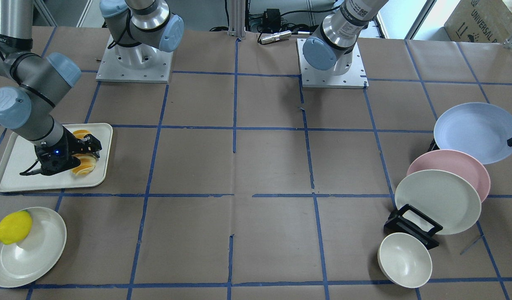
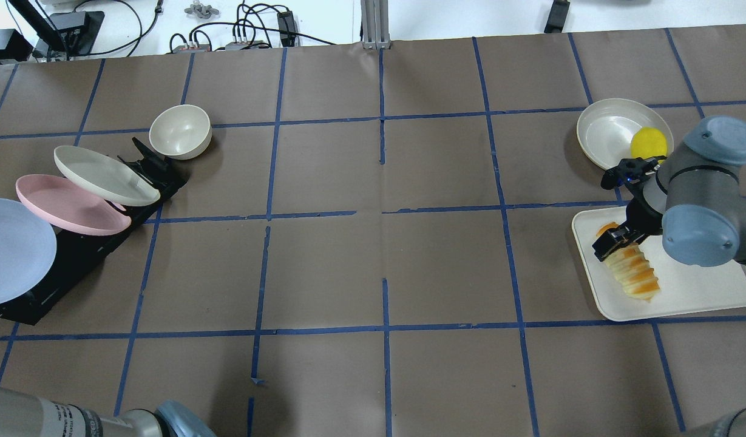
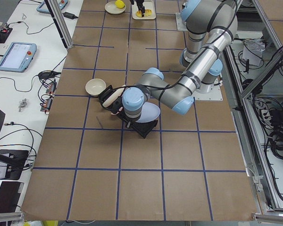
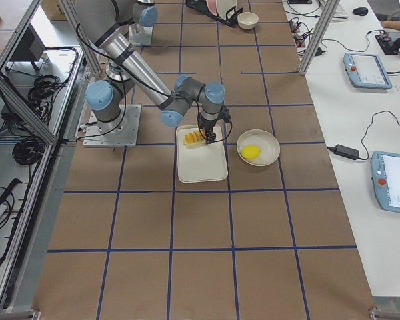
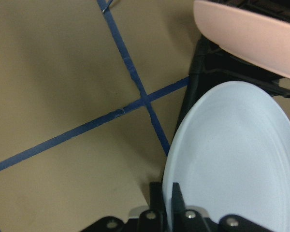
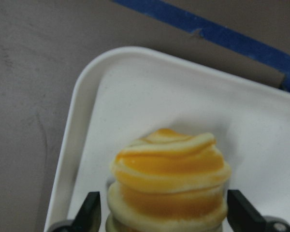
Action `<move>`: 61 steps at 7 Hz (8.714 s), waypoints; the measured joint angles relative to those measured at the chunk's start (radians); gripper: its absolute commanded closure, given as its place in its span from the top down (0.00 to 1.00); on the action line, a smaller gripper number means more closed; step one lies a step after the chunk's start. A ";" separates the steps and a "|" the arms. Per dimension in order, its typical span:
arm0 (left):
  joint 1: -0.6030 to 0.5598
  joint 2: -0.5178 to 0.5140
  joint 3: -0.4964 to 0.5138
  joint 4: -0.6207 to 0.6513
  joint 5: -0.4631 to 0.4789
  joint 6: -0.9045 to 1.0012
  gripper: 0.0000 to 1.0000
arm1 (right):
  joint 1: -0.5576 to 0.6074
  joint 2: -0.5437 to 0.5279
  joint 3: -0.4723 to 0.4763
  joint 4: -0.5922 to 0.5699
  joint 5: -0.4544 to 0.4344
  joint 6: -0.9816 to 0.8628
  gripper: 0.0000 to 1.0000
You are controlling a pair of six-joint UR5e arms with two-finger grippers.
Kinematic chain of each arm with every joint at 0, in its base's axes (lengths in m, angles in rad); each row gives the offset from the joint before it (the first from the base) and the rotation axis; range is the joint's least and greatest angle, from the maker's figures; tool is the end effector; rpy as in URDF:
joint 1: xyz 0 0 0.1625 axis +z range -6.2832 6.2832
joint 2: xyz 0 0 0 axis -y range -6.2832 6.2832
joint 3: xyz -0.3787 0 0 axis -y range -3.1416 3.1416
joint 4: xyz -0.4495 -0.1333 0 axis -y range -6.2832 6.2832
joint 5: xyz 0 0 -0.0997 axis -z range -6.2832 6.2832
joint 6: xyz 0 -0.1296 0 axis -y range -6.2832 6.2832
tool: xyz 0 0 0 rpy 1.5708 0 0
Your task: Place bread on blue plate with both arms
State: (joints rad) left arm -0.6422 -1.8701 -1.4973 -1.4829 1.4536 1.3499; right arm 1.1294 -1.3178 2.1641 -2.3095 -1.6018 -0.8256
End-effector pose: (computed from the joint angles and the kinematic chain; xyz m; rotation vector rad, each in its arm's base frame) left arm 0.4162 -0.4967 0.2825 -0.6086 -2.9036 0.0724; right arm -0.0873 -0.4873 0.0530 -0.5941 3.0411 0.1629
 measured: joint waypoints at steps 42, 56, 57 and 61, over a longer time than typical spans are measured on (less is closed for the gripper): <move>-0.768 0.357 -0.212 0.012 0.132 -1.172 1.00 | 0.834 0.292 -0.553 0.139 0.041 1.168 1.00; -0.763 0.344 -0.193 0.015 0.117 -1.161 1.00 | 0.421 -0.302 -0.559 0.729 -0.011 0.719 1.00; -0.763 0.344 -0.193 0.015 0.117 -1.161 1.00 | 0.425 -0.316 -0.555 0.746 -0.010 0.724 1.00; -0.764 0.346 -0.203 0.016 0.076 -1.162 1.00 | 0.429 -0.328 -0.547 0.760 -0.012 0.730 1.00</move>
